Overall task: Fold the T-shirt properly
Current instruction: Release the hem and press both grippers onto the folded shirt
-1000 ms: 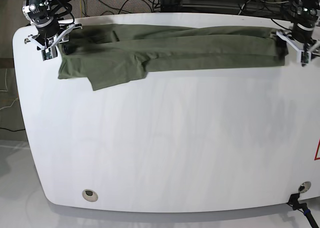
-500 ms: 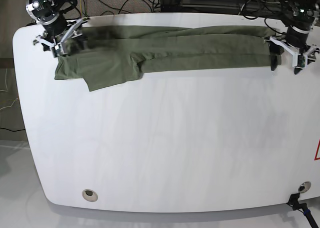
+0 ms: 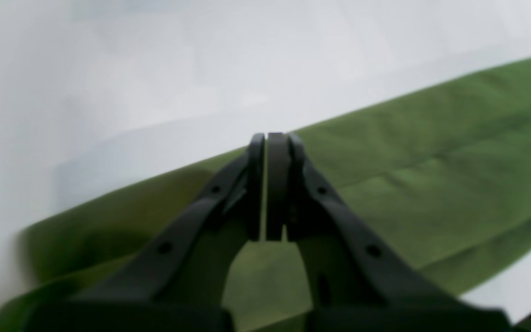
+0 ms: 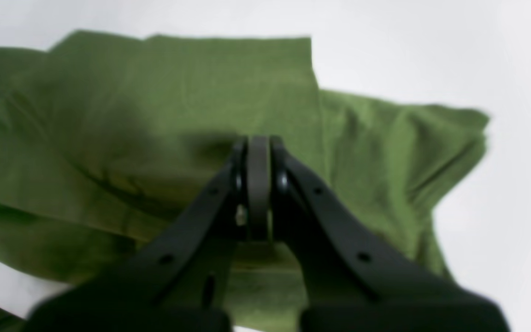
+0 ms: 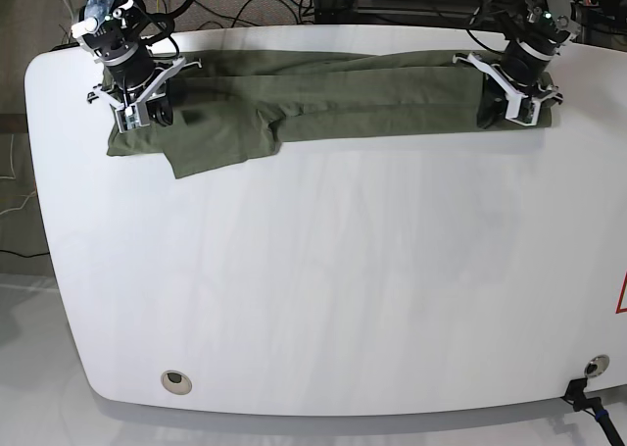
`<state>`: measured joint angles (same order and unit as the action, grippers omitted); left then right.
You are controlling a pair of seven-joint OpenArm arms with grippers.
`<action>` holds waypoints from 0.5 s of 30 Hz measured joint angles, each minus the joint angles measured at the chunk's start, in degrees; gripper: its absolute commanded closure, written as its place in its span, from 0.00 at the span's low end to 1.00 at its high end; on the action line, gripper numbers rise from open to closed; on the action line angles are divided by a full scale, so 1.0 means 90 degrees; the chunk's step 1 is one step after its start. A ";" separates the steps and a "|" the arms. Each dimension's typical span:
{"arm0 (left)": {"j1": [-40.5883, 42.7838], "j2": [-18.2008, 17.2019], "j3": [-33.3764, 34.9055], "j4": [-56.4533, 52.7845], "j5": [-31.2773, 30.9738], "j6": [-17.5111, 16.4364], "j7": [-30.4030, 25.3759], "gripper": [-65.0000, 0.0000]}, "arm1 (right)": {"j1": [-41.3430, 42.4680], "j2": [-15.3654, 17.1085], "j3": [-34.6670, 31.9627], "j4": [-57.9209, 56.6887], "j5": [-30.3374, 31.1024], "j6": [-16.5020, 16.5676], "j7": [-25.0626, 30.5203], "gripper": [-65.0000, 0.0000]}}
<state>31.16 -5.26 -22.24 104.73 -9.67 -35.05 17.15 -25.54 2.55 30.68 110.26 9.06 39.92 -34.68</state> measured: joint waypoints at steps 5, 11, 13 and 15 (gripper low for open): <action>-0.0024 -0.0002 0.0277 -0.0379 -0.0012 -0.0002 -0.0024 1.00 | 0.0172 0.0015 -0.0002 -0.0741 -0.0012 0.0005 0.0019 1.00; -0.0338 -0.0007 0.0362 -0.1409 -0.0046 -0.0053 -0.0279 1.00 | 0.0240 0.0022 0.0005 -0.1479 0.0141 0.0005 0.0576 1.00; -0.0508 -0.0010 0.0350 -0.1666 0.0015 -0.0087 -0.0551 1.00 | 0.0347 0.0053 0.0012 -0.1853 0.0206 0.0002 0.0964 1.00; -0.0699 -0.0022 0.0347 -0.1875 0.0151 -0.0112 -0.0738 1.00 | 0.0420 0.0153 0.0010 -0.2113 0.0328 0.0046 0.1151 1.00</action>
<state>24.86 -5.45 -19.11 87.85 -8.32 -36.05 10.50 -21.76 3.92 30.76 91.24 12.01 40.34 -24.32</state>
